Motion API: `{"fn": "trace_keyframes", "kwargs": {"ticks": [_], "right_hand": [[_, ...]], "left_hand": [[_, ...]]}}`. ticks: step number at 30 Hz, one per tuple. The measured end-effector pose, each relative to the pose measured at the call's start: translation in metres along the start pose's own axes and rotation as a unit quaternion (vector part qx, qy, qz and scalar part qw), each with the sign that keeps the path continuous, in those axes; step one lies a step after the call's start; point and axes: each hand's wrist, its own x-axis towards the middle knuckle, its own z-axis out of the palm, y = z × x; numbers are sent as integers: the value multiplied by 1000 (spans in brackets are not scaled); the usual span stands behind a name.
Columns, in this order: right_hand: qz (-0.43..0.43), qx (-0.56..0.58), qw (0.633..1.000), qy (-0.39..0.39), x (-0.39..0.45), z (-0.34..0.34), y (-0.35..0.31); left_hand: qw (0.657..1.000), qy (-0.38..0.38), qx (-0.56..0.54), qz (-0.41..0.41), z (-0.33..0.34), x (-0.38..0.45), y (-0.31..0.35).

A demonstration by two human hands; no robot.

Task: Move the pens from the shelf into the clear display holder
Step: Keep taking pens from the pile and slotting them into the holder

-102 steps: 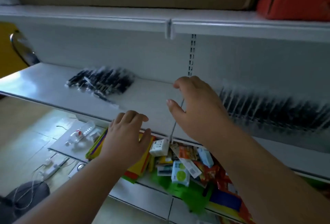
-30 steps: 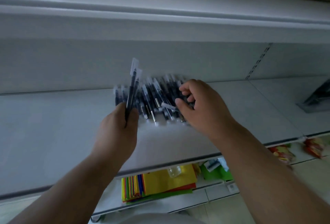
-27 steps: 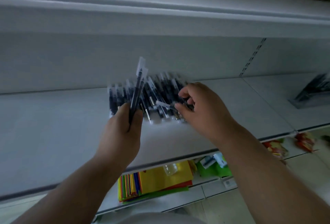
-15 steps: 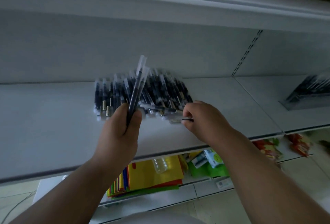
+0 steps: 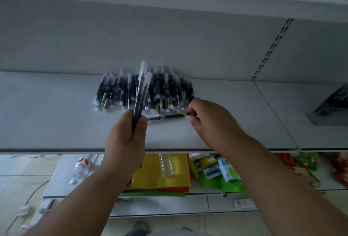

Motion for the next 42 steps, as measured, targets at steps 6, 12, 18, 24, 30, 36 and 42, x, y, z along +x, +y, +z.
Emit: {"fn": "trace_keyframes", "kwargs": {"ticks": [6, 12, 18, 24, 30, 36, 42], "right_hand": [[40, 62, 984, 164, -24, -35, 20], [164, 115, 943, 267, -84, -70, 54], [186, 59, 923, 331, -148, -100, 87], [184, 28, 914, 360, -212, -131, 154], [265, 47, 902, 336, -293, -182, 241], [245, 106, 896, 356, -330, -205, 318], [269, 151, 897, 316, -307, -212, 369]], "left_hand": [[998, -58, 30, 22, 31, -4, 13], [983, -157, 37, 92, 91, 3, 48], [966, -229, 19, 116, 158, -30, 67], [956, -247, 12, 160, 234, -68, 101], [963, -243, -5, 119, 328, -130, 137], [962, -243, 6, 123, 391, -163, 174], [961, -245, 16, 125, 434, -153, 188]]}}
